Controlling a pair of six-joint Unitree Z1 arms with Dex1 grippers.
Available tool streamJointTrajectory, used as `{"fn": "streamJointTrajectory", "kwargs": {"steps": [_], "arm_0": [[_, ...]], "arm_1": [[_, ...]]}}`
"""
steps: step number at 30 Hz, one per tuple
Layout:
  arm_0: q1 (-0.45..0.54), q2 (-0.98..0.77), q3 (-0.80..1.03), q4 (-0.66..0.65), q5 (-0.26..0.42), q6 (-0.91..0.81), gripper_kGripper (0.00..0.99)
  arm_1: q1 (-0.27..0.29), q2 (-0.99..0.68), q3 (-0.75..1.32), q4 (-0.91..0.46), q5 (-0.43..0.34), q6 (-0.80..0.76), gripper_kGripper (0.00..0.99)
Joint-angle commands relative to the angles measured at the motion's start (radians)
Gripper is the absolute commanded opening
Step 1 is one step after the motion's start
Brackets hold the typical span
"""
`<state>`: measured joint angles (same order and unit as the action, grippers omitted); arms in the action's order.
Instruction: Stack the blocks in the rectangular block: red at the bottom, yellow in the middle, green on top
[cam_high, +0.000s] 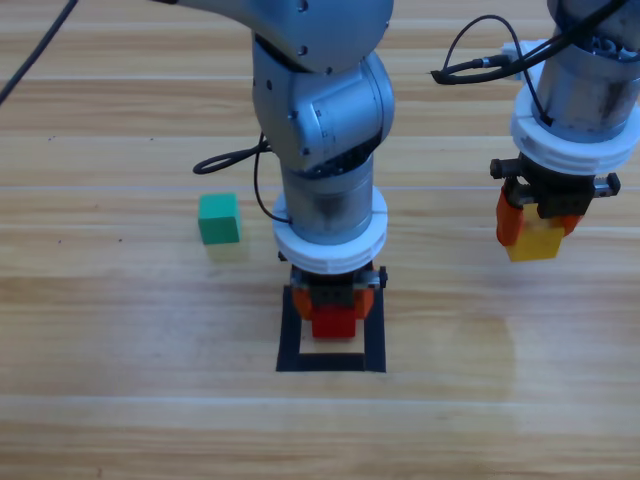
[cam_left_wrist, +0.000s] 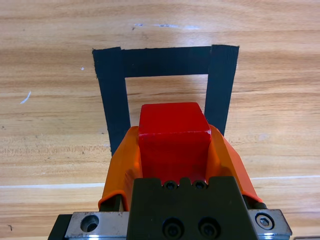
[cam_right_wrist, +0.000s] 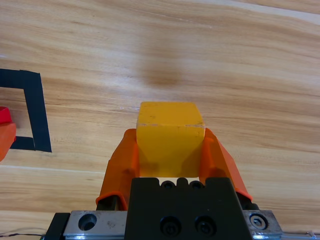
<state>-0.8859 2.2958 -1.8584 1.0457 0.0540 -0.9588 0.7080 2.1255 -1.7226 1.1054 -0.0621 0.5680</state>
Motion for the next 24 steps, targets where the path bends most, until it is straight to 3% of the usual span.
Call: {"fn": "streamJointTrajectory", "kwargs": {"steps": [1,24], "arm_0": [[-0.019,0.059,-0.002,0.01,-0.008,0.012,0.018],[-0.019,0.103,-0.015,0.0,-0.009,0.028,0.02]], "arm_1": [[0.013,-0.079,0.035,-0.018,-0.011,-0.013,0.275],[0.013,-0.082,0.04,-0.024,-0.018,-0.016,0.275]]}}
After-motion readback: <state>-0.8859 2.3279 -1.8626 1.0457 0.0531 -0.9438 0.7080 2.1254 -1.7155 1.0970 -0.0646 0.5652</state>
